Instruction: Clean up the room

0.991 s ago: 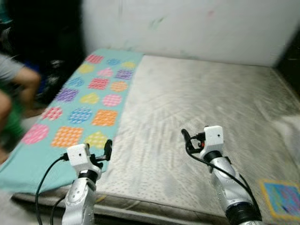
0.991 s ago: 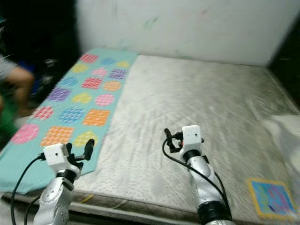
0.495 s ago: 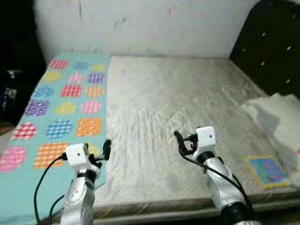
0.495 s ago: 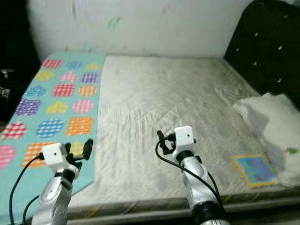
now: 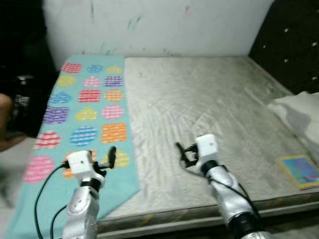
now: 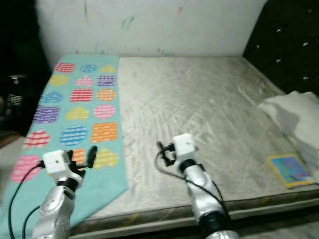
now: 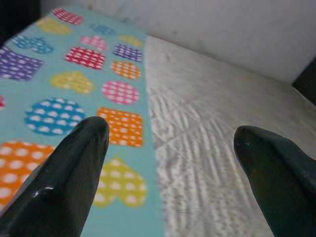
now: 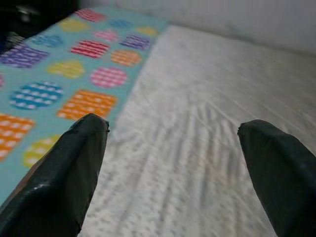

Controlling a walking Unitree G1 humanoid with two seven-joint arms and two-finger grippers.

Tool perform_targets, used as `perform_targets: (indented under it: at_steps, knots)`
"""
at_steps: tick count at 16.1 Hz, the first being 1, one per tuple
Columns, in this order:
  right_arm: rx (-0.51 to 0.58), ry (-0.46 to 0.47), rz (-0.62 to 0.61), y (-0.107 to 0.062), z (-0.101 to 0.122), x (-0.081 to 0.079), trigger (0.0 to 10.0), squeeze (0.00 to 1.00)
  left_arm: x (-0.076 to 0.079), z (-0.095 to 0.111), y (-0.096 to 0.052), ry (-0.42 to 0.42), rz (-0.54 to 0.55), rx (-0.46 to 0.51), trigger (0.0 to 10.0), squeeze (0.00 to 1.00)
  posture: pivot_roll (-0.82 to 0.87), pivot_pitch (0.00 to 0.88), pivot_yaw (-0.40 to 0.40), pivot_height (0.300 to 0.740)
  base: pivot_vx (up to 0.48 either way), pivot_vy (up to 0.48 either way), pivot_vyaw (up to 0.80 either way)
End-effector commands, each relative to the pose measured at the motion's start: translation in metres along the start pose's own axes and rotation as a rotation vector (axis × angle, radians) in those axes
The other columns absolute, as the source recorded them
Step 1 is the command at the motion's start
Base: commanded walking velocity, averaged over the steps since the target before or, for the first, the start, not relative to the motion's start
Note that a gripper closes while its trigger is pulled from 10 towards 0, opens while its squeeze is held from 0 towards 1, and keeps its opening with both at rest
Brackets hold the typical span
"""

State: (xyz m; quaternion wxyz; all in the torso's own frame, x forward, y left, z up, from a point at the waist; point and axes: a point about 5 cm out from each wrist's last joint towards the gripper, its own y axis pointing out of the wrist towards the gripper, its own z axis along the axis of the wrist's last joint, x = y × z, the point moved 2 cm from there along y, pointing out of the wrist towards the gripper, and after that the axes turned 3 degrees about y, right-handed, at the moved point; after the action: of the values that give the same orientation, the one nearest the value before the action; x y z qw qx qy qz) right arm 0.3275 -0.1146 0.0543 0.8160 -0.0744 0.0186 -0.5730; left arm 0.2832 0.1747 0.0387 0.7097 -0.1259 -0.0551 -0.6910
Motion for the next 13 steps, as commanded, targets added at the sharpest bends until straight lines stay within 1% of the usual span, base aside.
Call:
perform_targets:
  at_steps: [1, 2, 3, 4, 5, 6, 10, 13]
  knots:
    - [0.008, -0.043, -0.009, -0.0045, -0.0005, 0.0110, 10.0, 0.00, 0.0113, -0.0038, 0.0016, -0.005, -0.024, -0.013, 10.0, 0.00, 0.05, 0.012, -0.024, 0.740, 0.000, 0.480, 0.00]
    - [0.010, -0.046, -0.007, -0.0045, -0.0001, 0.0108, 10.0, 0.00, 0.0113, -0.0038, 0.0014, -0.004, -0.023, -0.013, 10.0, 0.00, 0.05, 0.012, -0.024, 0.740, 0.000, 0.480, 0.00]
    - [0.016, -0.068, -0.004, -0.0040, 0.0020, 0.0118, 10.0, 0.00, 0.0112, -0.0042, 0.0009, -0.003, -0.021, -0.013, 10.0, 0.00, 0.05, 0.013, -0.025, 0.740, 0.000, 0.480, 0.00]
    - [0.011, -0.064, -0.007, -0.0036, 0.0023, 0.0129, 10.0, 0.00, 0.0112, -0.0045, 0.0008, -0.002, -0.020, -0.014, 10.0, 0.00, 0.05, 0.014, -0.025, 0.740, 0.000, 0.480, 0.00]
    - [0.031, -0.010, 0.040, -0.0037, 0.0062, 0.0112, 10.0, 0.00, 0.0107, -0.0049, 0.0007, 0.003, -0.018, -0.016, 10.0, 0.00, 0.05, 0.015, -0.024, 0.740, 0.000, 0.480, 0.00]
    - [0.033, -0.022, 0.036, -0.0032, 0.0068, 0.0114, 10.0, 0.00, 0.0102, -0.0050, 0.0009, 0.004, -0.016, -0.017, 10.0, 0.00, 0.05, 0.015, -0.023, 0.740, 0.000, 0.480, 0.00]
    - [0.045, -0.016, 0.027, -0.0017, 0.0081, 0.0108, 10.0, 0.00, 0.0092, -0.0043, 0.0018, 0.013, -0.009, -0.016, 10.0, 0.00, 0.06, 0.014, -0.022, 0.740, 0.000, 0.480, 0.00]
    - [0.044, -0.016, 0.035, -0.0018, 0.0074, 0.0087, 10.0, 0.00, 0.0082, -0.0042, 0.0019, 0.019, 0.000, -0.017, 10.0, 0.00, 0.06, 0.016, -0.024, 0.740, 0.000, 0.000, 0.80]
